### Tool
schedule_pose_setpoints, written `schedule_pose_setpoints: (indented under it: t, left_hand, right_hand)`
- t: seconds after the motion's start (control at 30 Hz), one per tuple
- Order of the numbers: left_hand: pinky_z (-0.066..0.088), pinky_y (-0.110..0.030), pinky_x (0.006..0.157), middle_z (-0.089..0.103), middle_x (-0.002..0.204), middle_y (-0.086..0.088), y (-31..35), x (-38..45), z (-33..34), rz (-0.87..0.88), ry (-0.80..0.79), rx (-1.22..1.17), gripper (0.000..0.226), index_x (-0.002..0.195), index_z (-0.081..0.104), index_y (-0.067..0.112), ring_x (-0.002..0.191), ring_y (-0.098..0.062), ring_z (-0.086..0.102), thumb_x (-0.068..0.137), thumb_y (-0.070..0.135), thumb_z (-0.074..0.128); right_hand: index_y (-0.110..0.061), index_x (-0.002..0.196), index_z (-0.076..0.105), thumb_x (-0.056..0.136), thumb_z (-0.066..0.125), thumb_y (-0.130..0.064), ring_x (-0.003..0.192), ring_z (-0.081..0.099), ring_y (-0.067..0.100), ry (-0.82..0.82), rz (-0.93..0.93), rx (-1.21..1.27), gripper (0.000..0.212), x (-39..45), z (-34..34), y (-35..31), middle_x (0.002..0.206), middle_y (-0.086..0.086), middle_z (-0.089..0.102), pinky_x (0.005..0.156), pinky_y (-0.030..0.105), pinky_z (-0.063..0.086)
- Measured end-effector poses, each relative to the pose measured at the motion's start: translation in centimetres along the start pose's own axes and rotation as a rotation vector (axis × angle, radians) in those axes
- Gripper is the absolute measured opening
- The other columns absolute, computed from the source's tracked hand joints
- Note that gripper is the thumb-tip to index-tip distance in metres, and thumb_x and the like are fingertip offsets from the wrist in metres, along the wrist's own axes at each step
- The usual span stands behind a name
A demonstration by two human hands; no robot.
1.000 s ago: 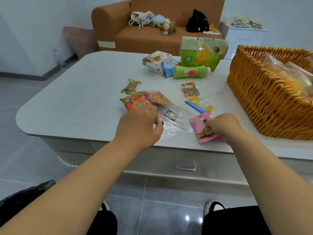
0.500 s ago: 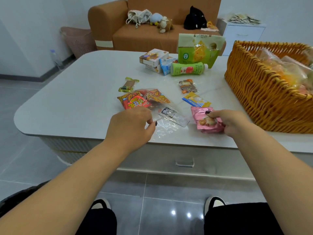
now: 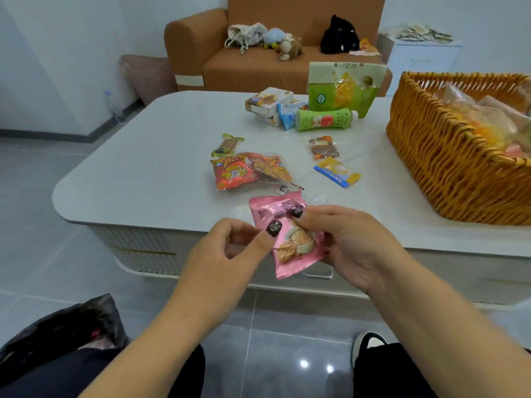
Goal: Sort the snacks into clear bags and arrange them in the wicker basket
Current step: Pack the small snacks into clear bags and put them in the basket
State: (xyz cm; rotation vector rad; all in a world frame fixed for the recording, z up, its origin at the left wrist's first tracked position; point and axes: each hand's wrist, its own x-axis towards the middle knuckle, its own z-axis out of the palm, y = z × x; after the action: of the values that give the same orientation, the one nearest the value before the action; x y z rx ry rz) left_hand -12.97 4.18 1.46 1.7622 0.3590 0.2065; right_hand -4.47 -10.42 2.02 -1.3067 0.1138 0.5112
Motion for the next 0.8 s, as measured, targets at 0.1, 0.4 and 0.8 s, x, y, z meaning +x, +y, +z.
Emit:
schedule_pose_setpoints:
  t: [0.1,0.4,0.8]
  left_hand:
    - [0.061,-0.045,0.071,0.075,0.088,0.0,-0.9,0.2,0.2,-0.141,-0.014,-0.078,0.028,0.093,0.069,0.017,0.078,-0.018,0.073,0.072,0.034,0.079]
    - [0.06,-0.036,0.073,0.075,0.076,0.004,-1.4,1.4,-0.8,-0.059,-0.121,0.165,0.006,0.079,0.074,0.02,0.072,-0.013,0.072,0.078,0.024,0.078]
    - [0.045,-0.034,0.095,0.051,0.136,0.007,-3.7,5.8,-3.4,0.435,-0.026,0.938,0.063,0.131,0.056,0.025,0.125,-0.016,0.048,0.074,0.049,0.07]
  right_hand:
    - [-0.005,0.072,0.067,0.07,0.07,0.009,0.048,0.062,0.018,0.026,0.025,0.078,0.014,-0.3,1.0,1.1,0.059,0.009,0.067,0.047,0.021,0.049]
    - [-0.007,0.09,0.073,0.085,0.063,-0.002,0.073,0.063,0.028,-0.02,0.08,0.028,0.013,-1.5,0.7,3.8,0.083,0.017,0.071,0.079,0.045,0.049]
    - [-0.009,0.091,0.072,0.085,0.067,-0.006,0.067,0.069,0.021,0.182,0.002,-0.115,0.008,3.3,1.8,4.2,0.082,0.013,0.072,0.056,0.028,0.057]
